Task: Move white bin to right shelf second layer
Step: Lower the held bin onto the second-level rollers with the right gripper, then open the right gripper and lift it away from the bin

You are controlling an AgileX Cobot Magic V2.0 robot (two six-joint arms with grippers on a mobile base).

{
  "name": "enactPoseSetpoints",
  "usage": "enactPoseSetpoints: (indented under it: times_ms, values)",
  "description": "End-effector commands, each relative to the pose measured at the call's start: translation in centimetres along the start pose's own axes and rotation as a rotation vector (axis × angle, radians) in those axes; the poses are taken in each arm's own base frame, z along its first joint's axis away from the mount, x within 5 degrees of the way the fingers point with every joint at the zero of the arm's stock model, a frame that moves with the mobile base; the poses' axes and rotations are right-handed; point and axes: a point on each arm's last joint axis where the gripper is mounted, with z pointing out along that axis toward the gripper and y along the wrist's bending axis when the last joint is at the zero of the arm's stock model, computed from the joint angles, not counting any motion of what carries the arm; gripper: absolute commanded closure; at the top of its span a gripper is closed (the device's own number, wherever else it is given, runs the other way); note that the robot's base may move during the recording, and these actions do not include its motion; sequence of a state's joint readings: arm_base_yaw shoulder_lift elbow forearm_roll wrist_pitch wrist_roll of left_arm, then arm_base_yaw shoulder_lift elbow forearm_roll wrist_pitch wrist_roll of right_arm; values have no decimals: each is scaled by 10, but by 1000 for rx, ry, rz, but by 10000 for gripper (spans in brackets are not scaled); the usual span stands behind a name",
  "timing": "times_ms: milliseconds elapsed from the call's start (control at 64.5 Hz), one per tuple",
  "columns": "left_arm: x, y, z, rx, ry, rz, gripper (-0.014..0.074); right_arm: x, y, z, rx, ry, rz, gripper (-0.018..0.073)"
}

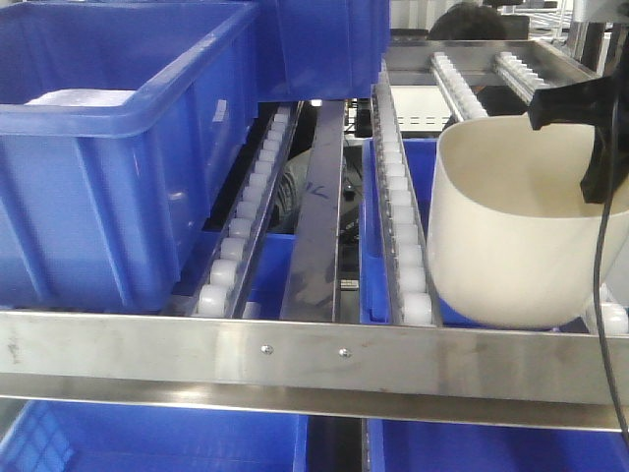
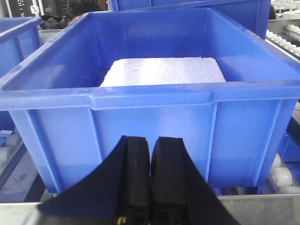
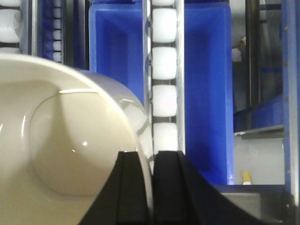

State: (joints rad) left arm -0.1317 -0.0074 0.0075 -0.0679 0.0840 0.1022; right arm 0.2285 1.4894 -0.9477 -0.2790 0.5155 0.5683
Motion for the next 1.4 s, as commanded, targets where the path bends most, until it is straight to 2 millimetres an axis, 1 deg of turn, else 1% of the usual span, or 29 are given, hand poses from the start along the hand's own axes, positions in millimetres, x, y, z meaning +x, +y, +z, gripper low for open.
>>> enactPoseSetpoints:
  times_ms: [0, 465, 853, 915, 1054, 1101, 1256, 1380]
  values:
    - [4, 0, 0, -3, -61, -9, 512, -16, 3, -17, -39, -99, 8, 501]
    - [4, 0, 0, -3, -61, -9, 512, -12, 1, -16, -23, -60, 22, 501]
    - [4, 0, 0, -3, -61, -9, 512, -12, 3, -16, -41, -64, 35, 496]
    - [4, 0, 0, -3, -61, -9, 512, -13, 3, -16, -45, -67, 38, 461]
    - [4, 0, 0, -3, -61, -9, 512, -12, 3, -16, -38, -57, 36, 286]
    - [4, 0, 0, -3, -61, -9, 512, -11, 2, -16, -35, -51, 36, 250]
    - [4, 0, 0, -3, -61, -9, 512, -11, 2, -18, -31, -47, 37, 251]
    - [4, 0, 0, -3, -61, -9, 512, -13, 1, -30, -43, -81, 42, 251]
